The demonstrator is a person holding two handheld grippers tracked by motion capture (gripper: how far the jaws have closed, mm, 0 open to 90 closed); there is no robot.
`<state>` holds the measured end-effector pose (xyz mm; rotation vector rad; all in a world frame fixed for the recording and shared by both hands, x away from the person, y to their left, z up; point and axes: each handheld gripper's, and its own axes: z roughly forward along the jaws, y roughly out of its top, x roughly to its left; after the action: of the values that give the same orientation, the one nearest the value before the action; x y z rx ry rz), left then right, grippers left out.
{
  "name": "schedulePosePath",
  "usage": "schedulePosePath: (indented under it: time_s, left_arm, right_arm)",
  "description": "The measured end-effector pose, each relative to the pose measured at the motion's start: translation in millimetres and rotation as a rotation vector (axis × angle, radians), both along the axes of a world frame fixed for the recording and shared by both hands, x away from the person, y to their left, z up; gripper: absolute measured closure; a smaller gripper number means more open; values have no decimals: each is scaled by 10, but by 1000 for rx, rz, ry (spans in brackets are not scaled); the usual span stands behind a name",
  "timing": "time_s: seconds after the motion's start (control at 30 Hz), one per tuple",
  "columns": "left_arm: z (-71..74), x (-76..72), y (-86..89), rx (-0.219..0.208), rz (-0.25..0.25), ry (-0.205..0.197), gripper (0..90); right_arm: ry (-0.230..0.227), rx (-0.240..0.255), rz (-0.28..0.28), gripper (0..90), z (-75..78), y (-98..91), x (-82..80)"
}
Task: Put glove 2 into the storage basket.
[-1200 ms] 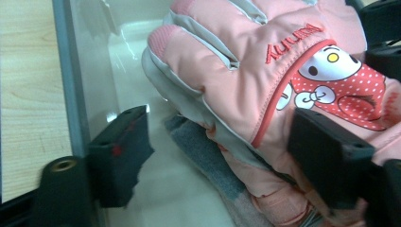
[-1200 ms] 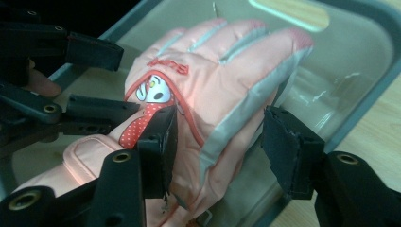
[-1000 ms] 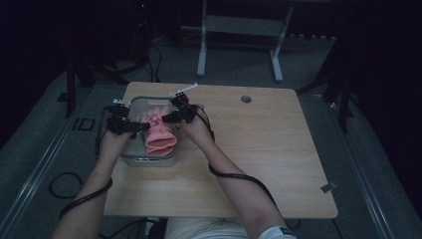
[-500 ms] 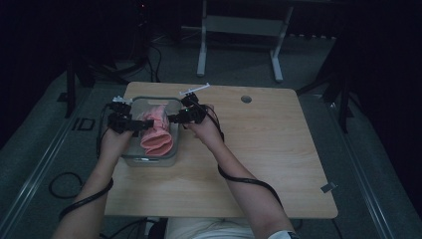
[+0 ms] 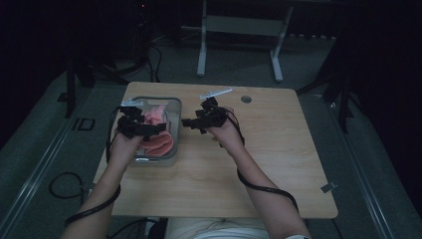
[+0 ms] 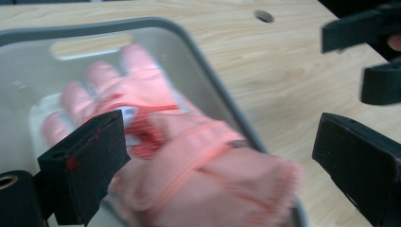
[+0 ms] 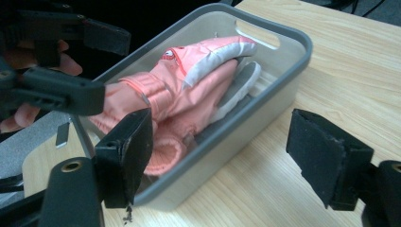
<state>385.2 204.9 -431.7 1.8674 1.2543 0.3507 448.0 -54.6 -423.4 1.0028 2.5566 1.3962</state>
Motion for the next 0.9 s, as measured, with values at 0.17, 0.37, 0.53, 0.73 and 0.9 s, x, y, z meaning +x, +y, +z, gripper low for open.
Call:
schedulePosePath:
  time_s: [0.17,0.37,0.53,0.73,0.9]
  left_arm:
    - [81,-98,-254,26,-61,-39,36]
    - [141,-206,-539,17,-149,-62,36]
    - [79,-311,-818,24,-227,-69,36]
    - [-8,-413,-1023,-5,-283,-83,36]
    - [-79,-487,-1174,18,-328,-91,36]
  right_arm:
    - [-25,15,-15,205,15,-192,-57]
    - [-30,3,-25,207,-93,-370,-93]
    - [-12,-63,-14,204,-244,-470,-147]
    - [-40,-81,-7,188,-334,-621,-245]
    - [-32,-89,-3,188,-403,-758,-297]
